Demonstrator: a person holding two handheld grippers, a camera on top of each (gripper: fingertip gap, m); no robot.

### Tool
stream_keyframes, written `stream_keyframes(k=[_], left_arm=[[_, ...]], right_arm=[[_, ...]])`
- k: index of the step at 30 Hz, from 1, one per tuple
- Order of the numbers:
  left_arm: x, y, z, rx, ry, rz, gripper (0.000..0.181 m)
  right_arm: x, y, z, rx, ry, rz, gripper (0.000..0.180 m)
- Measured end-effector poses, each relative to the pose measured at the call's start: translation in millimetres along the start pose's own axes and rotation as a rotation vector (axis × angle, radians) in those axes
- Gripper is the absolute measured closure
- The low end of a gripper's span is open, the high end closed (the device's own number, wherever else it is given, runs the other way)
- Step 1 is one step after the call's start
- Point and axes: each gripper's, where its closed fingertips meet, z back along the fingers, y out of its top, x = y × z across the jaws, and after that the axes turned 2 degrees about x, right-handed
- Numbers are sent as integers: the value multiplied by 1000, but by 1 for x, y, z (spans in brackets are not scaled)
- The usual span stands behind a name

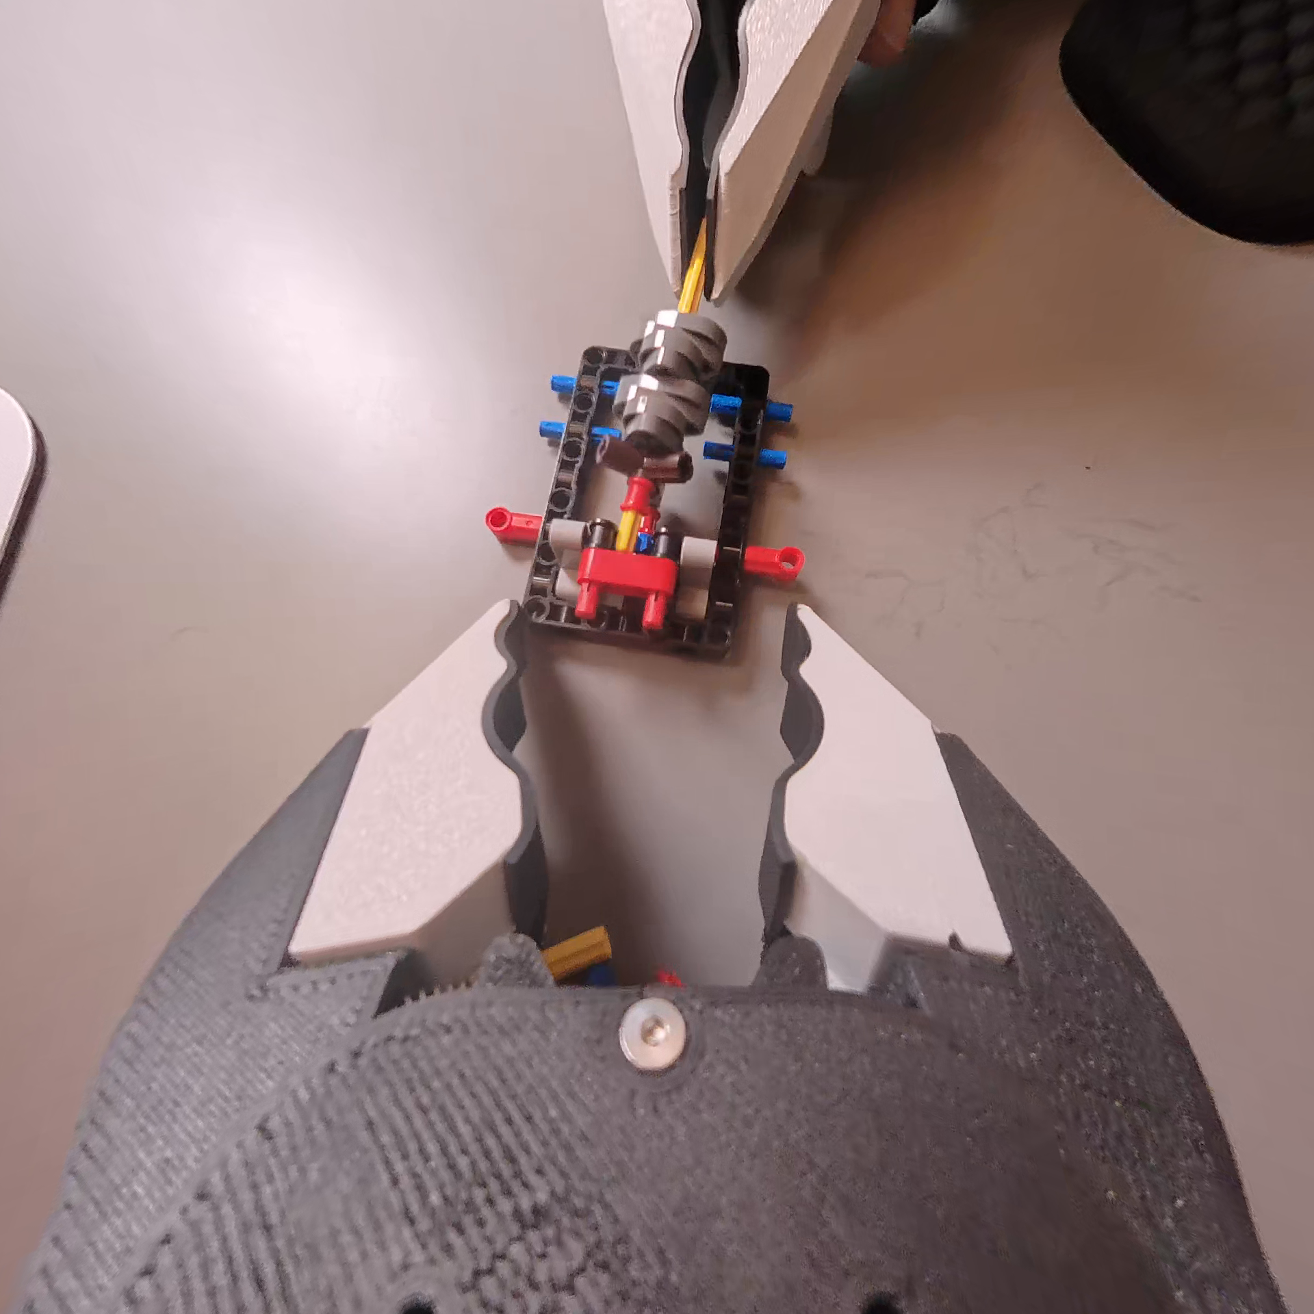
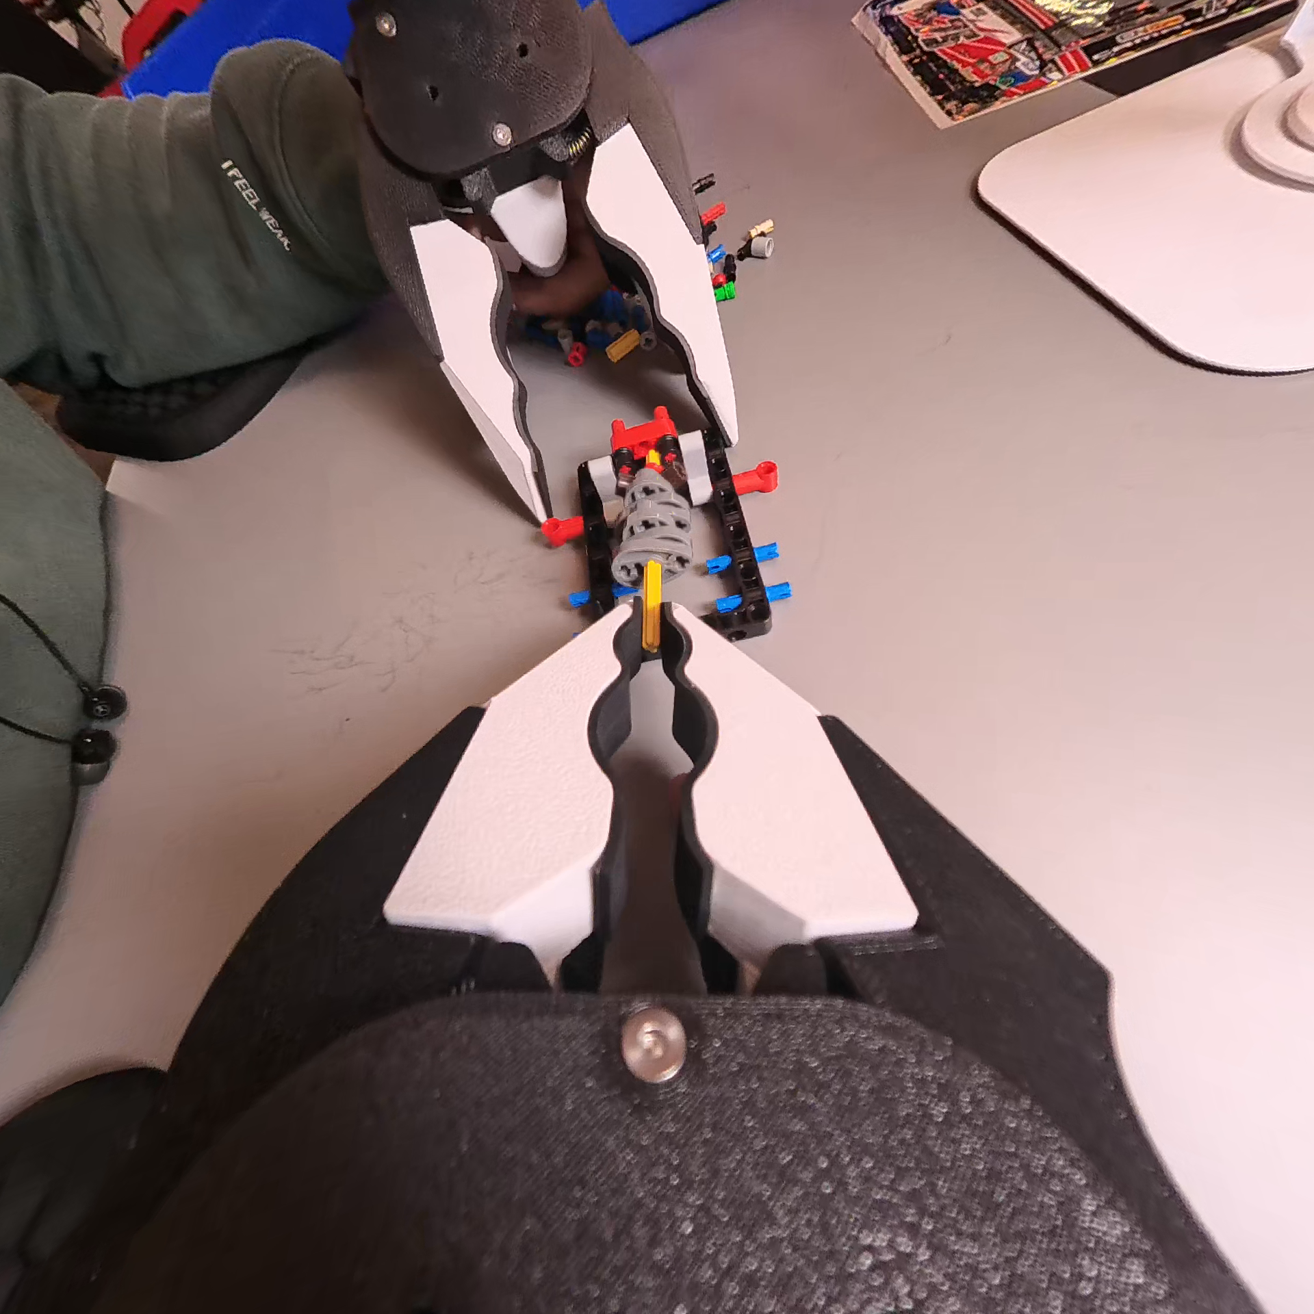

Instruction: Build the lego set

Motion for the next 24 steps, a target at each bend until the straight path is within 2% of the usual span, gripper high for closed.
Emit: stream_keyframes(k=[8, 24], left_arm=[[-5, 2, -1, 11, 13, 14, 122], [-4, 2, -1, 14, 15, 6, 122]], right_arm=[[1, -1, -1, -11, 39, -43, 177], [2, -9, -2, -94, 81, -25, 177]])
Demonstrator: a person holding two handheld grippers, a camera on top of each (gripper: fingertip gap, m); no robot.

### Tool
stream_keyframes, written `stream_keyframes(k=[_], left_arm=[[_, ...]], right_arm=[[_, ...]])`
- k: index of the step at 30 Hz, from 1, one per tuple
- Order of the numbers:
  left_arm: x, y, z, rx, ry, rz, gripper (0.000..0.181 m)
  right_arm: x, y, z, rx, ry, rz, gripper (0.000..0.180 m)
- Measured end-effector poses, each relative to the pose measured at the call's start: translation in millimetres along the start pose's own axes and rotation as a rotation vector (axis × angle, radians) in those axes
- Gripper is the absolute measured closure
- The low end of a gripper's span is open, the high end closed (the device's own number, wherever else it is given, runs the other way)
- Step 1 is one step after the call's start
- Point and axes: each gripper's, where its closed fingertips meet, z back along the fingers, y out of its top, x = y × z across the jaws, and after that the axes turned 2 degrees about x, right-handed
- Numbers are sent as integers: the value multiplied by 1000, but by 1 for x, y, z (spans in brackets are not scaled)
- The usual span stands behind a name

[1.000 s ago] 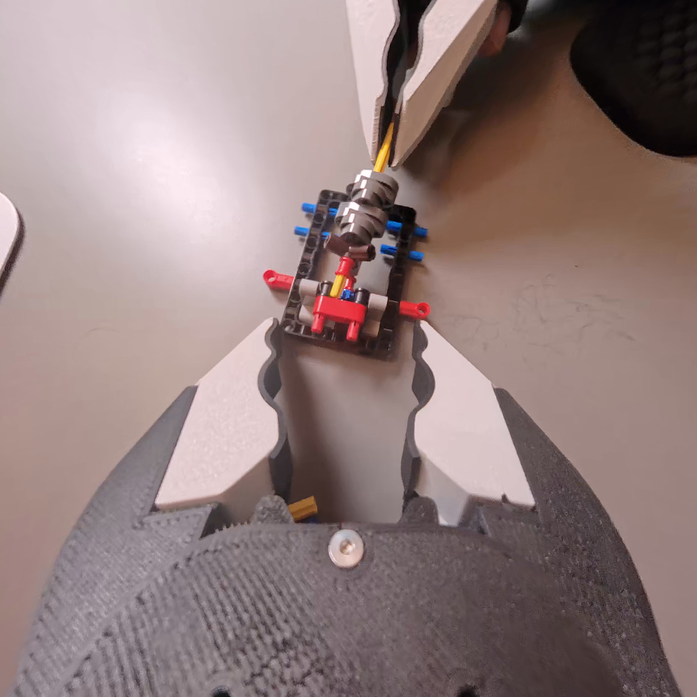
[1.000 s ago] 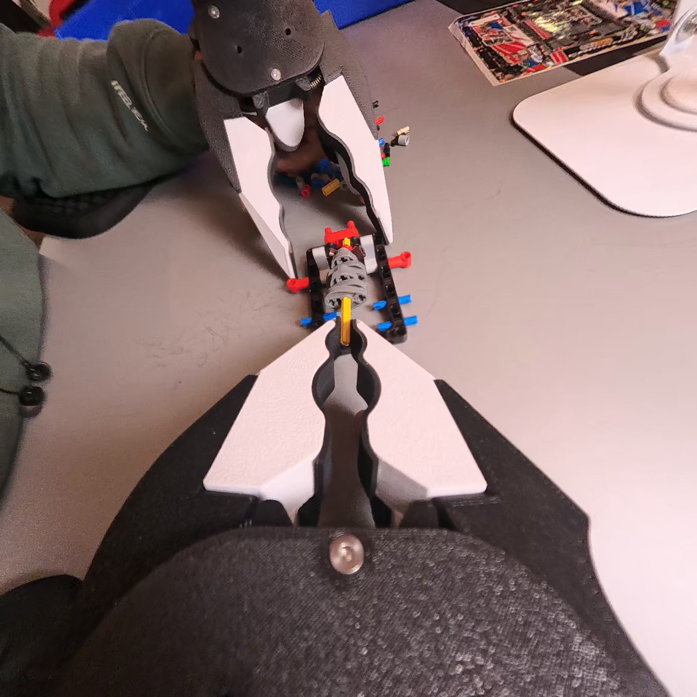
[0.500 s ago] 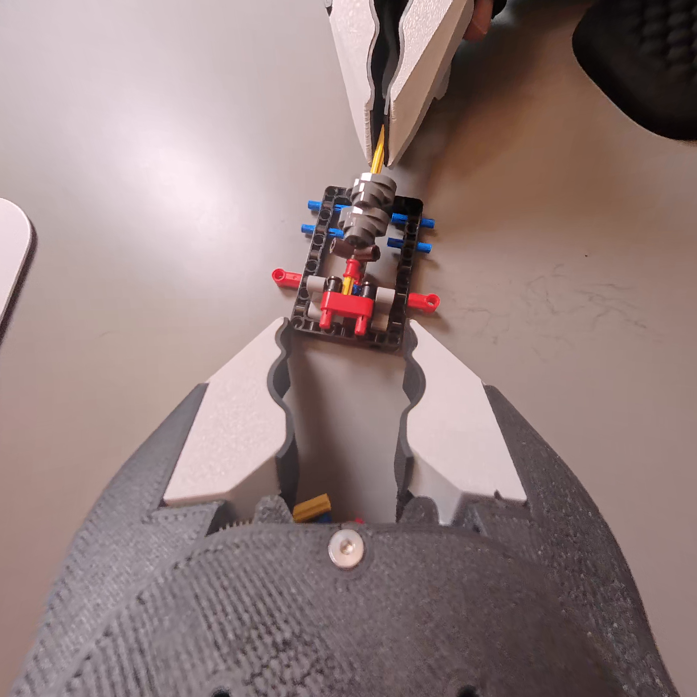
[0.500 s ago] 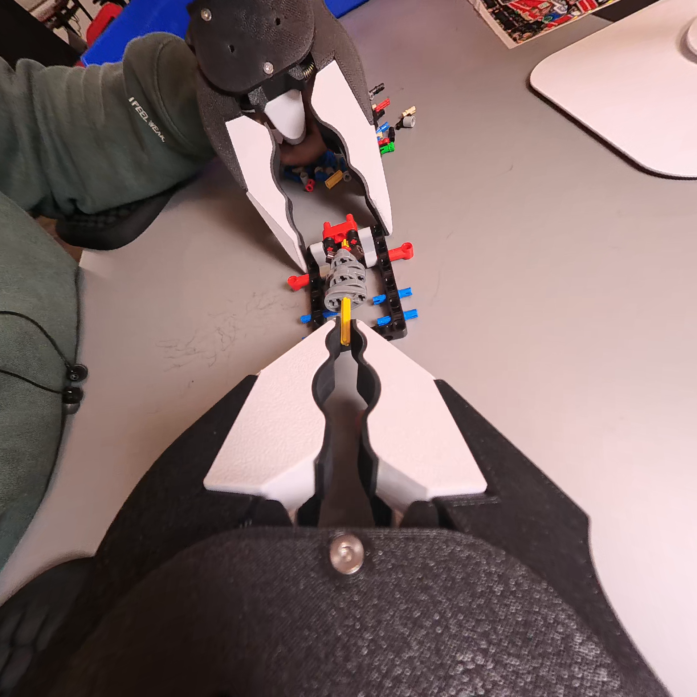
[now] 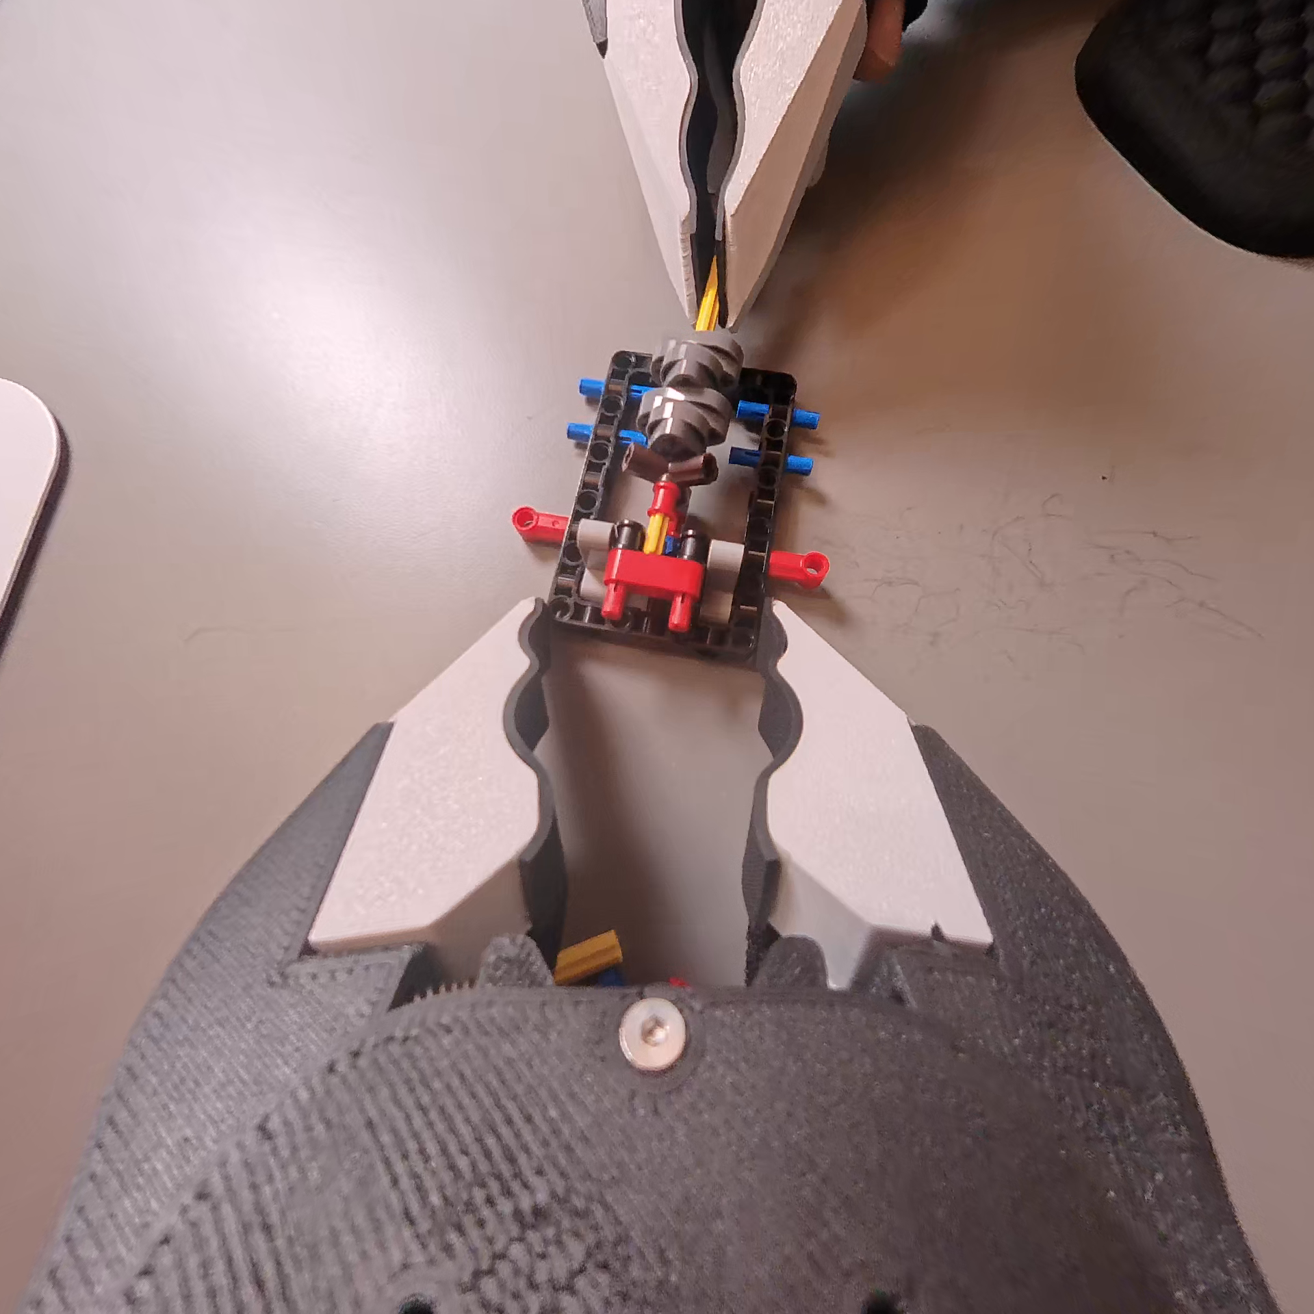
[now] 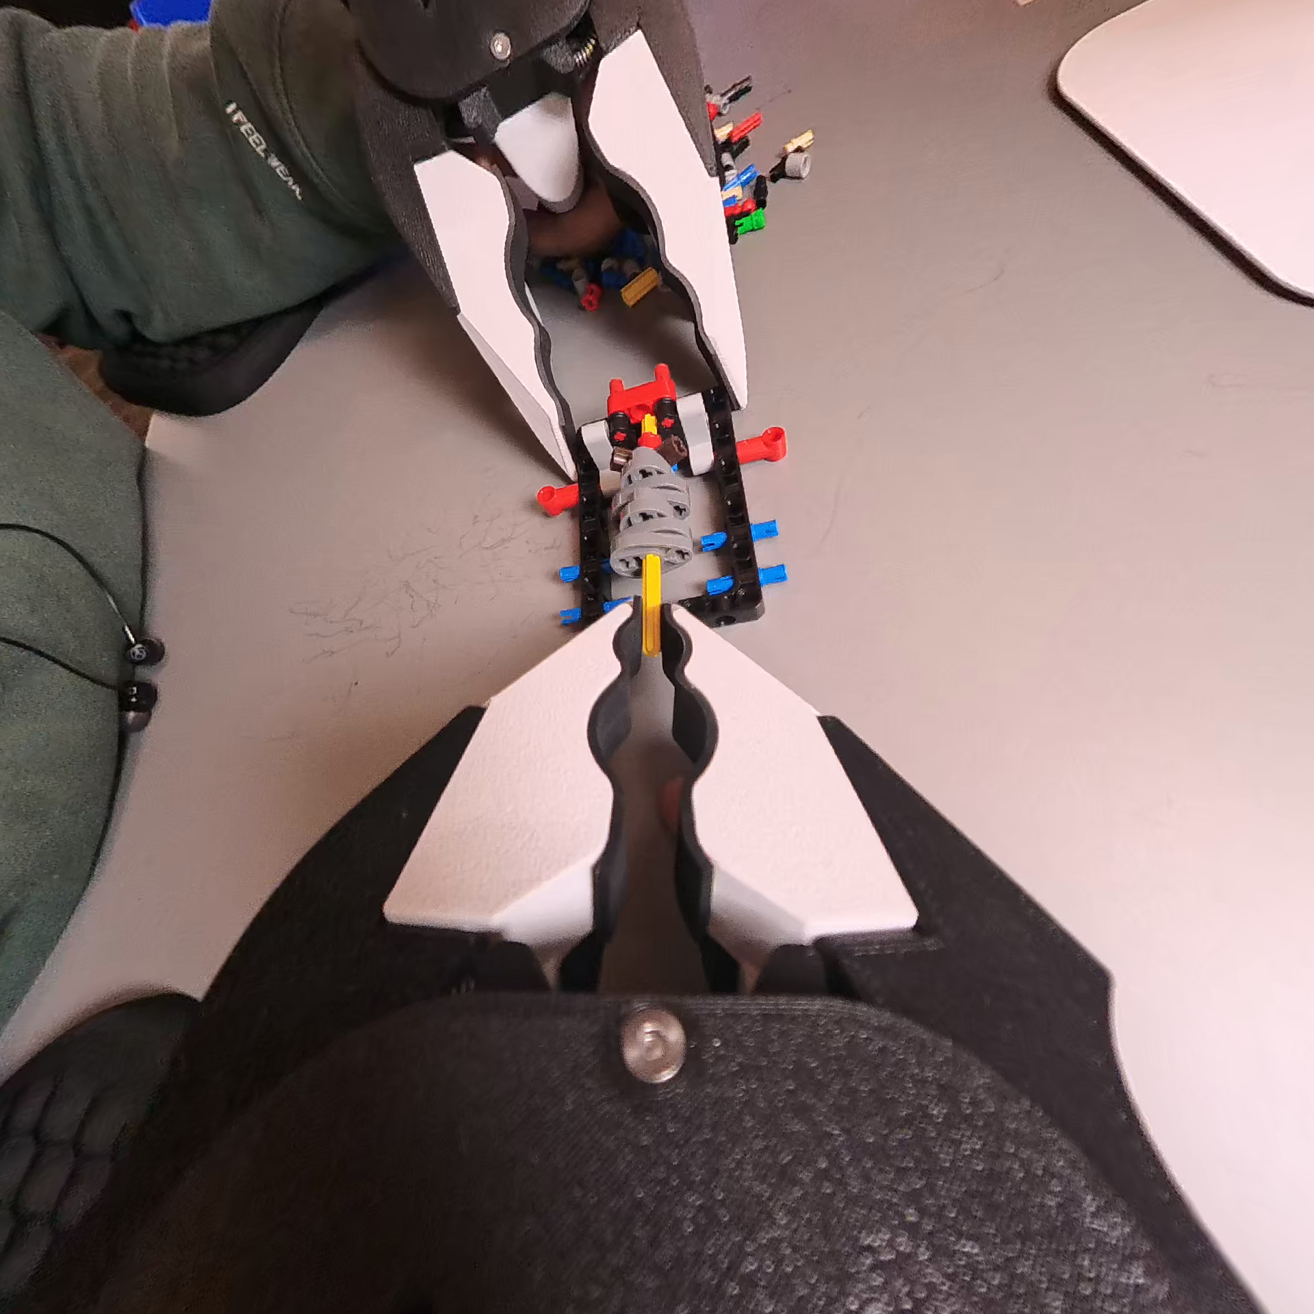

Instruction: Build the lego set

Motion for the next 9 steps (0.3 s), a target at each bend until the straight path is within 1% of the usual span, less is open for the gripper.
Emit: stream_keyframes(k=[9], left_arm=[[2, 0, 0, 3, -6, -10, 122]], right_arm=[[0, -2, -2, -74, 33, 62, 177]])
